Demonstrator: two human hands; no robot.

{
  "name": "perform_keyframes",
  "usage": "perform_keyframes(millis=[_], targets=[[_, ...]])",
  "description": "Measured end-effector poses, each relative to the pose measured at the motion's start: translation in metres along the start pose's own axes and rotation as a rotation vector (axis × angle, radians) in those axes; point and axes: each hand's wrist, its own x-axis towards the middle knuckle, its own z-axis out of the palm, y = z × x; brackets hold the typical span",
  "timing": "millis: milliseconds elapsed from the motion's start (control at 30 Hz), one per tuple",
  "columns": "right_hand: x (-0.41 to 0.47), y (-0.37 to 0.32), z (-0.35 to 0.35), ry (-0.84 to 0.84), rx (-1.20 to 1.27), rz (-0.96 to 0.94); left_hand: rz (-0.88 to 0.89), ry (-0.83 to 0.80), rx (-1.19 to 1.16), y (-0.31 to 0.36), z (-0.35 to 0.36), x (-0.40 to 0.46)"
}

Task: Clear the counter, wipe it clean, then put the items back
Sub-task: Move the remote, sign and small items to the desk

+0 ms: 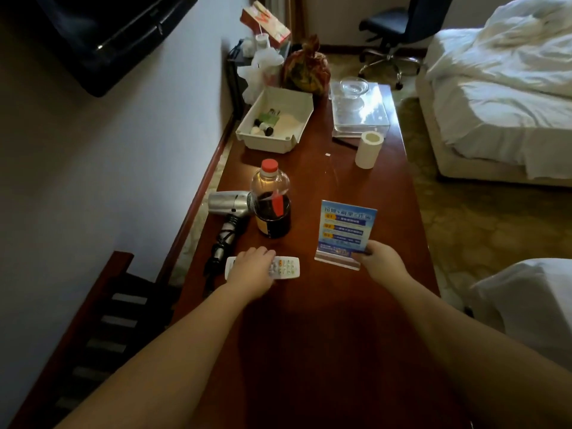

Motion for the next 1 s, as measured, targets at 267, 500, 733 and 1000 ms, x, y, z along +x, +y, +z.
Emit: perform_keyframes(millis=[267, 500, 733, 1000], targets=[[0.062, -0.018, 0.022, 0.000, -0.035, -0.043, 0.007, 0.021, -0.048, -0.013, 0.018, 0.035], [0.095, -0.024, 0.037, 0.006, -0.042, -0.044, 0.022, 0.014, -0.050, -0.016, 0.024, 0.049], [0.110, -0.031, 0.049, 0.013, -0.074, -0.073, 0.061, 0.037, -0.019, -0.021, 0.027, 0.055], [0.110, -0.037, 0.045, -0.056, -0.168, -0.082, 0.025, 0.021, -0.056, -0.020, 0.028, 0.055]])
